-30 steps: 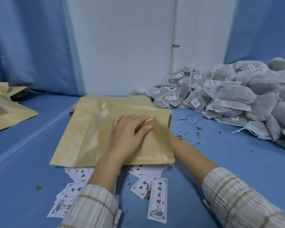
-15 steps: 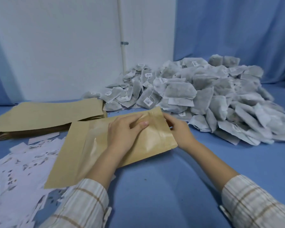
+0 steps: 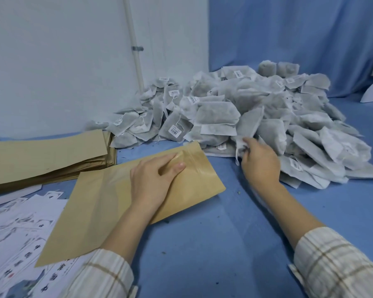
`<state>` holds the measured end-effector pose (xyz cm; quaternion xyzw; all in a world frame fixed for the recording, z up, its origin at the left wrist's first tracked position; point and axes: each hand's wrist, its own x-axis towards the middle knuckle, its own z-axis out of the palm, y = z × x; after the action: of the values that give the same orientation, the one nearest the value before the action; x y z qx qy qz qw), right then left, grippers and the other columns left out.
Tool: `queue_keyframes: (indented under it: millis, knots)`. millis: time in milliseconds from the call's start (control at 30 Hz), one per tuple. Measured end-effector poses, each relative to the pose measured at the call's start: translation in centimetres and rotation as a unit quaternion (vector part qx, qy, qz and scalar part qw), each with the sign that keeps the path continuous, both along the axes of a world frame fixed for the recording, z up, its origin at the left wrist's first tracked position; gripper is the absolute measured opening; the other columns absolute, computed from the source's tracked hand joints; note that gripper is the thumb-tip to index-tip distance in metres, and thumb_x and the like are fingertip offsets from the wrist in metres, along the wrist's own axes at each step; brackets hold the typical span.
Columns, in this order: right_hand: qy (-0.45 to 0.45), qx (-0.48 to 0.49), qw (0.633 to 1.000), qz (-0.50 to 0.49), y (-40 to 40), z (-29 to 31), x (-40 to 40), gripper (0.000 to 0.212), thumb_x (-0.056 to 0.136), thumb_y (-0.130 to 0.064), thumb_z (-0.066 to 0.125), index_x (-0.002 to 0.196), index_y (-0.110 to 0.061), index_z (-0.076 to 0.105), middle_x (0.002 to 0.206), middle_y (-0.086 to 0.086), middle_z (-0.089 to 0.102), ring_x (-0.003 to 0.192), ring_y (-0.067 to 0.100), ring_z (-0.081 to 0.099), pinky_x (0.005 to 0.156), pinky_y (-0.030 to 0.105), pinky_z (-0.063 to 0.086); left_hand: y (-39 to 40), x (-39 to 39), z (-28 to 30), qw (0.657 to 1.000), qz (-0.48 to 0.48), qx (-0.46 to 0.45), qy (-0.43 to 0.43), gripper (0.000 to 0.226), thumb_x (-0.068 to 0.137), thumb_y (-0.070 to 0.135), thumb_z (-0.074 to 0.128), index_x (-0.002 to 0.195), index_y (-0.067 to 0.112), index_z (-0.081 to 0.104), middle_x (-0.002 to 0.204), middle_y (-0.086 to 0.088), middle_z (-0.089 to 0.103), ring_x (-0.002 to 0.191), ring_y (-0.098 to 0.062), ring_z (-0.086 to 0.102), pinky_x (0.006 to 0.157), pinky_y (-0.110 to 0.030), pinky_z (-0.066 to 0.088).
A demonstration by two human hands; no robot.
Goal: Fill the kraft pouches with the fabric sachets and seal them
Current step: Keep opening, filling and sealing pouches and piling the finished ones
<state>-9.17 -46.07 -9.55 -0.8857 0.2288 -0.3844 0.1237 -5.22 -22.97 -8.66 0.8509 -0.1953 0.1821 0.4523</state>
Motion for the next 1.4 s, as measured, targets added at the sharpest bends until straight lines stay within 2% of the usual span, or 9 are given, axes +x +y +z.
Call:
queue_keyframes:
  millis: [133,267,667,833,967,1100,1233,1300,1400]
  knots:
    - [-0.244,0.311,0.916,0.072,1.4,1.6,-0.2,0.021,0.089,-0.018,0.049,0.108,-0.027,0.054,0.085,0.003,0.066,0.07,0.015,0.058,0.065,0.029,0.042,0.3,0.2,0.0,1.0,0.009,-0.008,0.002,0.033,0.082,0.046,0.066,0.111,0.032,0.07,0.11,0.005,0.07,0.112,-0.018,0.057,0.102,-0.044,0.037]
    - [-0.263,0.58,0.755,0.157,2.2,2.1,0.2,0.028,0.084,-0.012,0.059,0.112,-0.017,0.055,0.117,0.009,0.062,0.099,0.022,0.063,0.078,0.039,0.056,0.6,0.5,0.2,0.999,0.032,-0.016,-0.005,0.034,0.082,0.046,0.066,0.112,0.031,0.069,0.112,0.005,0.069,0.112,-0.019,0.056,0.103,-0.043,0.035]
    - [-0.253,0.729,0.517,0.37,3.8,1.7,0.1,0.02,0.089,0.011,0.042,0.089,0.0,0.058,0.076,0.008,0.064,0.062,0.012,0.064,0.053,0.018,0.052,0.9,0.6,-0.3,0.999,0.031,-0.012,-0.027,0.03,0.082,0.046,0.066,0.109,0.034,0.07,0.114,0.011,0.068,0.113,-0.018,0.052,0.105,-0.043,0.03]
    - [-0.128,0.671,0.638,0.356,4.3,1.4,-0.1,0.023,0.089,0.006,0.049,0.111,0.004,0.054,0.081,0.013,0.064,0.067,0.017,0.062,0.056,0.024,0.055,0.6,0.2,0.1,0.998,0.009,-0.045,-0.038,0.03,0.08,0.043,0.068,0.108,0.034,0.07,0.112,0.012,0.067,0.111,-0.017,0.052,0.105,-0.046,0.032]
    - [0.095,0.442,0.839,0.304,6.3,1.5,0.3,0.019,0.093,-0.014,0.053,0.109,-0.009,0.062,0.106,0.013,0.066,0.091,0.022,0.062,0.082,0.034,0.049,-0.4,-0.6,-0.2,0.997,-0.052,-0.005,-0.05,0.029,0.078,0.049,0.065,0.104,0.039,0.07,0.11,0.018,0.066,0.11,-0.013,0.053,0.104,-0.038,0.029]
    - [0.262,0.42,0.807,0.32,6.4,1.3,-0.2,0.032,0.099,-0.022,0.042,0.127,-0.009,0.049,0.129,0.01,0.053,0.118,0.022,0.049,0.099,0.029,0.035,-1.1,-0.9,-0.7,0.996,-0.066,0.026,-0.056,0.027,0.079,0.048,0.064,0.104,0.04,0.069,0.105,0.027,0.062,0.107,-0.01,0.051,0.092,-0.025,0.022]
    - [0.115,0.274,0.91,0.29,5.5,1.5,-0.5,0.019,0.092,-0.017,0.051,0.087,-0.028,0.065,0.08,-0.009,0.061,0.079,0.01,0.053,0.075,0.022,0.042,-1.0,-0.6,-0.8,0.997,-0.024,0.041,-0.065,0.029,0.081,0.05,0.063,0.107,0.039,0.069,0.11,0.018,0.067,0.107,-0.014,0.053,0.101,-0.039,0.031]
    - [-0.02,0.195,0.972,0.13,4.3,1.2,-0.1,0.023,0.092,-0.019,0.048,0.103,-0.028,0.066,0.089,-0.003,0.064,0.086,0.016,0.058,0.076,0.029,0.046,-0.8,-0.4,-0.9,0.998,0.006,0.041,-0.056,0.03,0.082,0.052,0.062,0.109,0.039,0.068,0.113,0.016,0.067,0.111,-0.016,0.052,0.101,-0.034,0.028]
    - [0.013,0.145,0.989,-0.009,2.2,0.1,0.1,0.036,0.093,-0.028,0.043,0.128,-0.031,0.048,0.124,0.012,0.05,0.111,0.029,0.051,0.085,0.038,0.046,-0.7,-0.1,-1.0,0.997,0.027,0.05,-0.044,0.032,0.082,0.053,0.061,0.111,0.039,0.067,0.116,0.015,0.065,0.115,-0.016,0.05,0.092,-0.025,0.019]
